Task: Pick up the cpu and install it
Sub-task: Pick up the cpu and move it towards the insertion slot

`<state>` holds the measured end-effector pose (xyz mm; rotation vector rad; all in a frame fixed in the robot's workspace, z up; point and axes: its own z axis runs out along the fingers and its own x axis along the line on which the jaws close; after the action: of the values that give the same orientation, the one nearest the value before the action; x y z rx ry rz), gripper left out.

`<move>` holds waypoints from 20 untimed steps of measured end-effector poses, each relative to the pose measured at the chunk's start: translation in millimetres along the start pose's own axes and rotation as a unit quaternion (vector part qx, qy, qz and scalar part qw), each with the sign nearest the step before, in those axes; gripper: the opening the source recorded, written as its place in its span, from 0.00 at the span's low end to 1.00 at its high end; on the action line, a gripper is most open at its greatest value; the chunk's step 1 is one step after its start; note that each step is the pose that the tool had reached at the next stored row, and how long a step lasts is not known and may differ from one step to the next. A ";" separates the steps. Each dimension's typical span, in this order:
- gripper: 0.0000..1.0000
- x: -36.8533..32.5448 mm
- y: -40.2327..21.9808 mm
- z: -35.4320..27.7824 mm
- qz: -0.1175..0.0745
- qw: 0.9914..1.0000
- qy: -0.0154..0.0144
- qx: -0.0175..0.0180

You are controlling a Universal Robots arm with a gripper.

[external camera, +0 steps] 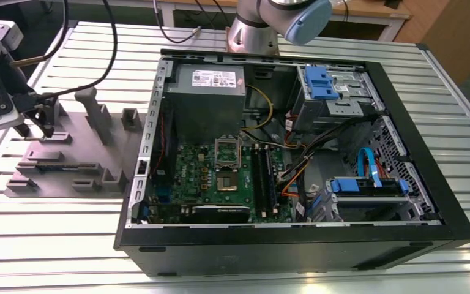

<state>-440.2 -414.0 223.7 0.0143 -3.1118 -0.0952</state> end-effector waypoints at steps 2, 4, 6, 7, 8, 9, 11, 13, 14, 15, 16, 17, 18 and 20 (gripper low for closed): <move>0.47 0.0 0.0 -0.2 0.000 1.000 0.000 0.000; 0.47 0.0 0.0 -0.7 0.000 1.000 0.000 0.000; 0.47 0.0 0.1 -1.0 0.000 1.000 0.000 0.000; 0.47 0.0 0.1 -1.3 0.000 1.000 0.000 0.000; 0.47 0.0 0.1 -1.6 0.000 1.000 0.000 0.000; 0.47 0.1 0.1 -1.8 0.000 1.000 0.000 0.000; 0.47 0.1 0.1 -2.1 0.000 1.000 0.000 0.000; 0.47 0.1 0.2 -2.6 0.000 1.000 0.000 0.000; 0.47 0.1 0.2 -2.9 0.000 1.000 0.000 0.000; 0.47 0.1 0.2 -3.0 0.000 1.000 0.000 0.000; 0.47 0.1 0.2 -3.3 0.000 1.000 0.000 0.000; 0.47 0.1 0.2 -3.5 0.000 1.000 0.000 0.000; 0.47 0.1 0.2 -3.7 0.000 1.000 0.000 0.000; 0.47 0.1 0.3 -4.2 0.000 1.000 0.000 0.000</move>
<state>-440.2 -414.0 227.9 0.0143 -3.1117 -0.0951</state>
